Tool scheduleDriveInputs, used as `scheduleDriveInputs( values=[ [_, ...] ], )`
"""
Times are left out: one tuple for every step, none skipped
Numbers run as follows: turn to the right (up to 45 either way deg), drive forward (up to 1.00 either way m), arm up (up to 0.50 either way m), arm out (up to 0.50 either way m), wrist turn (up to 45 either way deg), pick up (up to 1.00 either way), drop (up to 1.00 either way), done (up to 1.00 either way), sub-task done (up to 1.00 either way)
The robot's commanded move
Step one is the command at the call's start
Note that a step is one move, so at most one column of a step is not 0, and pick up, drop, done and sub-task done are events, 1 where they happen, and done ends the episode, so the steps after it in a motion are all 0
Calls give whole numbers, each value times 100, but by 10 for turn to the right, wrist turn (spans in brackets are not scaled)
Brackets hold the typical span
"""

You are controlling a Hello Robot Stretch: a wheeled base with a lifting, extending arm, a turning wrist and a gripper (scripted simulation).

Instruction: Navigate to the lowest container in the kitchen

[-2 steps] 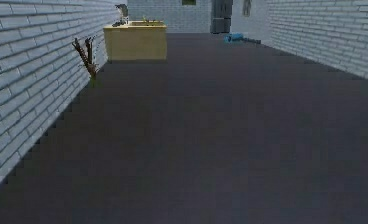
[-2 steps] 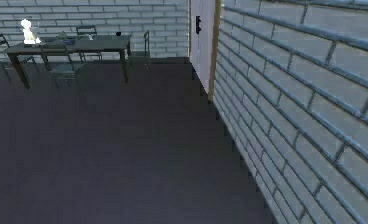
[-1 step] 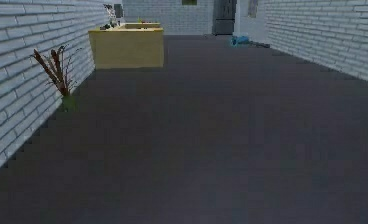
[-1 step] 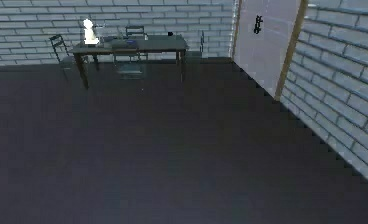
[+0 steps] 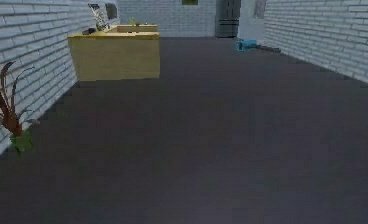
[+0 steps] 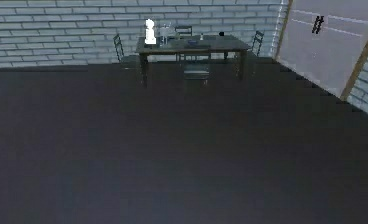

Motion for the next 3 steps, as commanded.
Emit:
scheduleDriveInputs(
  values=[
    [0,100,0,0,0,0,0,0,0],
    [0,100,0,0,0,0,0,0,0],
    [-30,0,0,0,0,0,0,0,0]
  ],
)
